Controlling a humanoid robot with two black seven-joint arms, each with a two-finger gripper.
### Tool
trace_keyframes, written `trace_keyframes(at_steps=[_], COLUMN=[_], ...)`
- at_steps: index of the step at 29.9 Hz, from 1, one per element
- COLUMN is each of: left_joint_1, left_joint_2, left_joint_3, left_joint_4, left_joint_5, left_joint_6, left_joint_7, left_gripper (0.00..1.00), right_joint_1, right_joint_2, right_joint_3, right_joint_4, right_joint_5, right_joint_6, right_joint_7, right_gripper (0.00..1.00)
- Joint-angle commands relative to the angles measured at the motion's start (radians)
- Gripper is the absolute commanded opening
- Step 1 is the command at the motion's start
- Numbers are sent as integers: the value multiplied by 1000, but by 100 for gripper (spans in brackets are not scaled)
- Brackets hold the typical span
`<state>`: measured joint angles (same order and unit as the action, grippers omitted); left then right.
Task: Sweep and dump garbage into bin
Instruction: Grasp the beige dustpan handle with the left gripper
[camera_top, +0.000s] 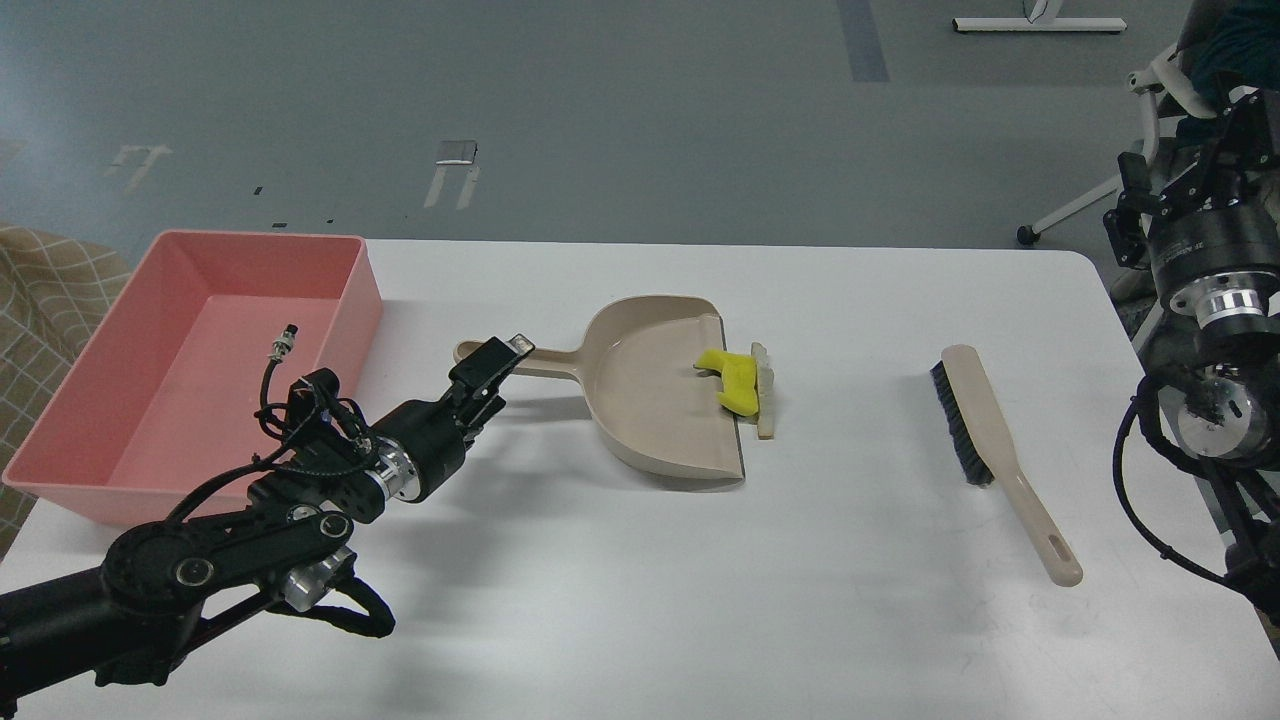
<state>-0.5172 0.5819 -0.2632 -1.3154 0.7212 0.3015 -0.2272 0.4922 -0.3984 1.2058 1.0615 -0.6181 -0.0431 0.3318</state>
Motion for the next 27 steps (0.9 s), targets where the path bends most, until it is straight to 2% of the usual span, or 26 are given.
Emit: trace_keyframes(at_steps=[1,9,22,26,27], left_joint_1=[5,3,-12,-15,-15], left_joint_2=[-20,-79,-119,-131,-132], left_joint_3=[-2,-7,-19,-30,-30], left_joint_4=[27,111,117,136,140], left_joint_5=[0,-2,-9,-5,-5], left_joint_6=[10,53,108,119,119], left_joint_7=[-3,-4,-3,-3,-3], left_gripper=[98,98,94,89,84], right_joint_1=[0,-4,-4,-4,-6], right_joint_2=[4,4,4,4,4], right_joint_3=[0,0,1,1,8], right_joint_4=[0,0,0,2,2], right_joint_5=[0,0,0,0,0], right_joint_6=[-1,-1,-1,-1,-1], right_joint_7=[0,1,1,0,0], right_gripper=[100,100,100,100,100])
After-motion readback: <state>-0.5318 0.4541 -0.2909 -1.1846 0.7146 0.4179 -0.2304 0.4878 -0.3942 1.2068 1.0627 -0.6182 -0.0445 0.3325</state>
